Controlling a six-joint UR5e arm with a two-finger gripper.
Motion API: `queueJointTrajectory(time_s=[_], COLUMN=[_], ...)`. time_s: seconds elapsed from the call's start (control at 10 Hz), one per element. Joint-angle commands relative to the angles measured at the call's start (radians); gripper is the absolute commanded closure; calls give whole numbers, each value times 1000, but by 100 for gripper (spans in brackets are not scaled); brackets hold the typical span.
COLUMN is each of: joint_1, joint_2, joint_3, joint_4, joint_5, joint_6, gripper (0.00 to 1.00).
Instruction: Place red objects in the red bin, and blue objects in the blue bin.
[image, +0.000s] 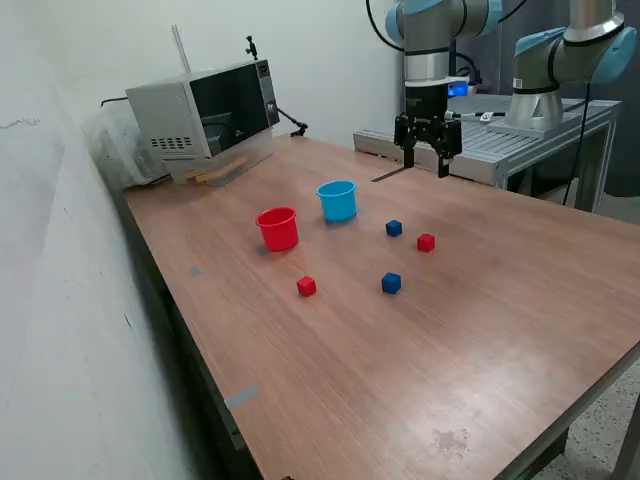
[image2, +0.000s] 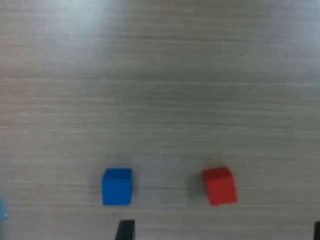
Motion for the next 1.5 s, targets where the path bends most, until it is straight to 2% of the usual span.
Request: queueJointTrajectory(time_s=[0.0, 0.4, 0.6, 1.4], joint_1=[-63, -87, -87, -88], joint_2=[125, 150, 168, 232], joint_3=[6, 7, 1, -17], joint_4=[-87, -103, -104, -132], joint_5=[-1, -1, 1, 5], joint_6=[0, -11, -69, -179], gripper=[0, 0, 0, 0])
